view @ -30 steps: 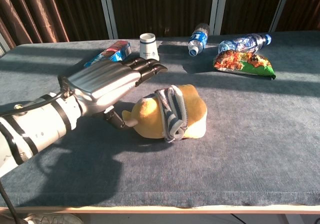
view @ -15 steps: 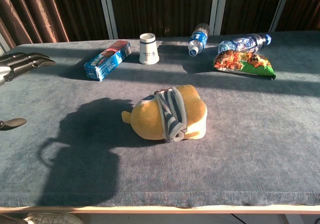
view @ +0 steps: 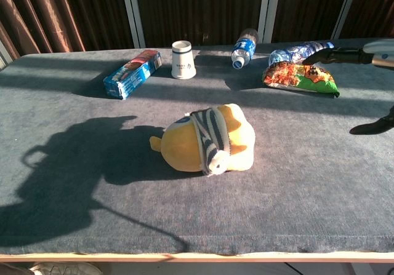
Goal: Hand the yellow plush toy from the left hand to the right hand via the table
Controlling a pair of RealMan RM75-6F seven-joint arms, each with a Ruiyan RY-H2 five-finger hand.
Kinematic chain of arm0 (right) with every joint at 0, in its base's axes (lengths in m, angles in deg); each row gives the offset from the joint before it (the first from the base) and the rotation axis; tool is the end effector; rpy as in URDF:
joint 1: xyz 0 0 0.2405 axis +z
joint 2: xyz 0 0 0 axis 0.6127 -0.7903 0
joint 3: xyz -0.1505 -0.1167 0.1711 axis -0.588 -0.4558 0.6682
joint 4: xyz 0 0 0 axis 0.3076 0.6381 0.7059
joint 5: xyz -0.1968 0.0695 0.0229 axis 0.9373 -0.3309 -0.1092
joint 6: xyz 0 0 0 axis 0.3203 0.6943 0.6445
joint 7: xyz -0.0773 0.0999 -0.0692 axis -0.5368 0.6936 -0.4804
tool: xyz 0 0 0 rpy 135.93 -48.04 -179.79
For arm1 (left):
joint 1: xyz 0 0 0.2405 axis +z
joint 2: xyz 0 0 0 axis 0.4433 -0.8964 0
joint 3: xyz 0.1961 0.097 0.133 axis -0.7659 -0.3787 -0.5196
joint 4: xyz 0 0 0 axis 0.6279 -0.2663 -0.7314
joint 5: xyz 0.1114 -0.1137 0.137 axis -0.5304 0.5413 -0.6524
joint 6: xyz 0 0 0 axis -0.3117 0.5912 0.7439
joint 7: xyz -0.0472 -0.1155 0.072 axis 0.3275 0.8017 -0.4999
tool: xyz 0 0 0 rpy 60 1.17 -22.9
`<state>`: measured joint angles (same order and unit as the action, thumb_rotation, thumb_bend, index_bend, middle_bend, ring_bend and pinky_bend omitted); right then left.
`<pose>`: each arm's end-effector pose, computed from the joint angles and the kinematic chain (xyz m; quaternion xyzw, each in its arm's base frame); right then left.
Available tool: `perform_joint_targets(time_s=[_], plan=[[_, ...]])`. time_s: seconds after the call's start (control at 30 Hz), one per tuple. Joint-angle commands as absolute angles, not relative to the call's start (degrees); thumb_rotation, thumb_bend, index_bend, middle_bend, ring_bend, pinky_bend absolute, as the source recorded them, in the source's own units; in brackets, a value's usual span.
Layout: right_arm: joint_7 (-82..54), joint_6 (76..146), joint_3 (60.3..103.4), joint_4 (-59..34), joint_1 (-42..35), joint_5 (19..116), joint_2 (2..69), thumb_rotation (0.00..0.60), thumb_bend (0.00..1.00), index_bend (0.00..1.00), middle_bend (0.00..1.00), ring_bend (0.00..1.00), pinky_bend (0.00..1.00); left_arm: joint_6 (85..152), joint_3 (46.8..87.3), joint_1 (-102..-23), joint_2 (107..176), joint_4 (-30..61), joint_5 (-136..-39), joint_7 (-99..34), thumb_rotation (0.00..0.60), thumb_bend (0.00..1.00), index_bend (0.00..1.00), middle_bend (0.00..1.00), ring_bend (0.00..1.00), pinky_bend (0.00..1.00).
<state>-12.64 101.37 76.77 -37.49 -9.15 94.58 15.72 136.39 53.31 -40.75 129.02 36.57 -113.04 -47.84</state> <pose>-0.2044 -0.2741 0.0829 0.7701 -0.3898 0.3644 0.3495 -0.2756 0.1945 0.0962 -0.7015 -0.3313 -0.3398 0.5316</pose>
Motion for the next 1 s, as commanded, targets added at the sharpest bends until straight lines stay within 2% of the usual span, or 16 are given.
perform_joint_targets(time_s=[0.03, 0.33, 0.47, 0.63, 0.73, 0.83, 0.9, 1.0], plan=[[-16.2, 96.5, 78.8, -38.3, -4.9, 90.6, 19.5, 0.6, 0.1, 0.0, 0.0, 0.0, 0.0, 136.9, 53.5, -40.1, 128.2, 36.6, -113.9, -46.1, 0.6, 0.26, 0.0, 0.0, 0.0, 0.2], [-25.0, 90.4, 81.3, -34.0, 1.5, 78.1, 29.8, 0.6, 0.1, 0.0, 0.0, 0.0, 0.0, 136.8, 54.5, -39.3, 127.3, 36.7, -114.5, -43.9, 0.6, 0.25, 0.0, 0.0, 0.0, 0.2], [-28.5, 90.0, 81.6, -30.3, 3.8, 74.0, 34.6, 0.6, 0.1, 0.0, 0.0, 0.0, 0.01, 136.7, 54.9, -38.9, 126.9, 36.7, -114.5, -42.7, 0.6, 0.25, 0.0, 0.0, 0.0, 0.2], [-29.2, 89.3, 82.1, -25.8, 6.2, 70.7, 39.9, 0.6, 0.1, 0.0, 0.0, 0.0, 0.1, 136.7, 55.3, -38.5, 126.3, 36.8, -114.6, -41.6, 0.6, 0.26, 0.0, 0.0, 0.0, 0.2], [-28.3, 89.6, 82.4, -23.0, 7.1, 70.6, 43.0, 0.6, 0.1, 0.02, 0.05, 0.04, 0.17, 136.6, 55.5, -38.3, 126.0, 36.9, -114.8, -41.2, 0.6, 0.25, 0.0, 0.0, 0.0, 0.2], [-25.5, 89.7, 82.8, -21.0, 7.6, 71.3, 45.5, 0.6, 0.1, 0.08, 0.13, 0.13, 0.25, 136.4, 55.6, -38.1, 125.8, 37.0, -115.0, -40.8, 0.6, 0.25, 0.0, 0.0, 0.0, 0.2], [-23.5, 90.8, 82.9, -19.4, 7.6, 72.7, 47.2, 0.6, 0.1, 0.16, 0.22, 0.22, 0.35, 136.2, 55.7, -38.1, 125.6, 37.1, -115.0, -40.5, 0.6, 0.25, 0.0, 0.0, 0.0, 0.2], [-21.8, 93.1, 82.5, -16.6, 7.4, 75.3, 49.4, 0.6, 0.1, 0.35, 0.34, 0.37, 0.49, 136.0, 55.7, -37.9, 125.3, 37.1, -115.2, -40.1, 0.6, 0.26, 0.0, 0.0, 0.0, 0.2]])
